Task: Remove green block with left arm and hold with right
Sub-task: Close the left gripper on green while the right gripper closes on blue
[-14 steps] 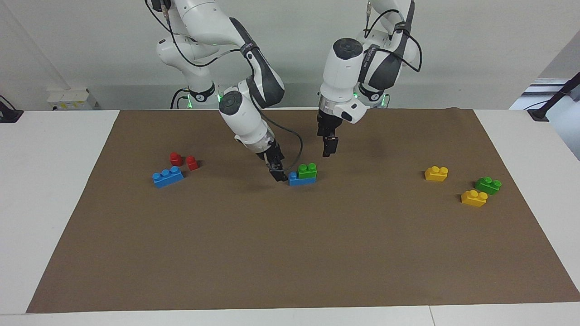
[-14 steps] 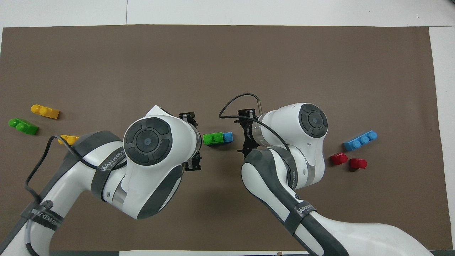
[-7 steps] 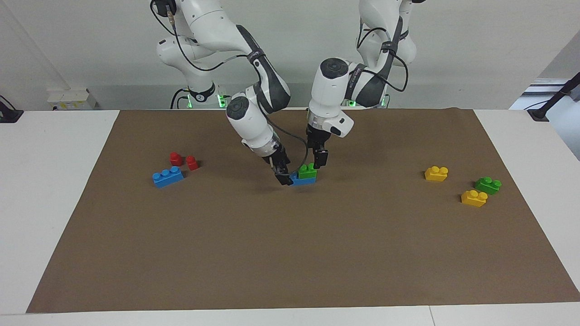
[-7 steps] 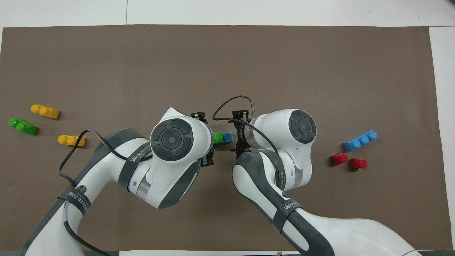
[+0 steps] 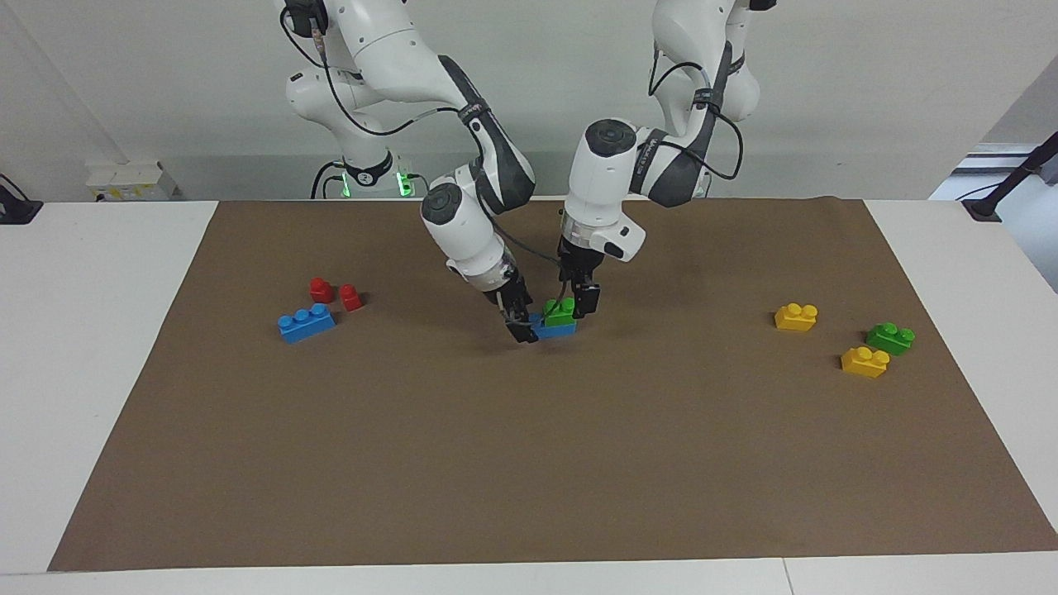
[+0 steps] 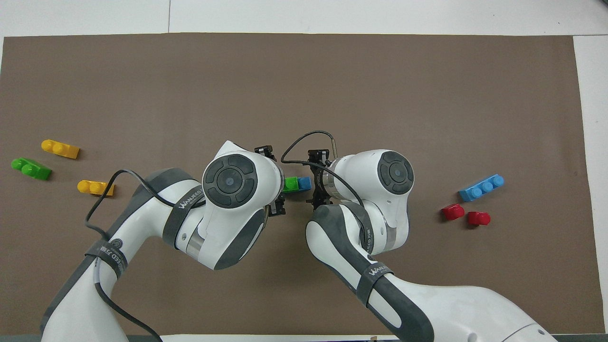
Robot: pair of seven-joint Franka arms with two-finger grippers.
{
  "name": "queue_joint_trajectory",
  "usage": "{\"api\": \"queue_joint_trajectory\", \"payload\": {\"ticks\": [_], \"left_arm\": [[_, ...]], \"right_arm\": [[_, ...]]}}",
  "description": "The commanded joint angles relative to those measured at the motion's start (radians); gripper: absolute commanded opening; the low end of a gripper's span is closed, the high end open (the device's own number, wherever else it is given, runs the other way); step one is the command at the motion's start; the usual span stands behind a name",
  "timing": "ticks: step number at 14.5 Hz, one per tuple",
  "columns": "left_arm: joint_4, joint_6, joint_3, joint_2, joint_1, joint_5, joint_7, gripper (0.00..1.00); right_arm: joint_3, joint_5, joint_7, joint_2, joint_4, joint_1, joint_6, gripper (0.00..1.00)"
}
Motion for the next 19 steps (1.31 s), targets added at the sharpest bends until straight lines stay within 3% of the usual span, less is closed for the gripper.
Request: {"api": "queue_joint_trajectory", "payload": {"ticks": [1,4,10,12,15,16,19], "left_arm": [[-0.005,0.037,0.008,0.04,-0.008,0.008,-0.016,1.0],[-0.005,0.037,0.008,0.051,-0.008,0.015,-0.017,1.0],[-0.009,0.037,0.008,0.051,-0.008,0.015,-0.017,1.0],[-0.009,0.038,0.008,0.051,-0.008,0.015,-0.016,1.0],[-0.015,0.038,0.008,0.051,-0.008,0.015,-0.016,1.0],[-0.015,0.038,0.008,0.051,-0.008,0.015,-0.014,1.0],[-0.021,0.041,0.008,0.051,-0.01,0.015,-0.014,1.0]], "right_arm": [[-0.002,0.026,-0.032,0.024,-0.003,0.009,0.044,0.99],[-0.002,0.026,-0.032,0.029,-0.005,0.009,0.055,0.95],[-0.002,0.075,-0.033,0.029,-0.005,0.005,0.055,0.59],[-0.002,0.075,-0.033,0.029,-0.005,0.005,0.055,0.41],[-0.002,0.077,-0.033,0.029,-0.006,0.004,0.053,0.06],[-0.002,0.081,-0.035,0.029,-0.006,0.001,0.052,0.0],[-0.002,0.089,-0.038,0.029,-0.006,-0.001,0.052,0.0]]}}
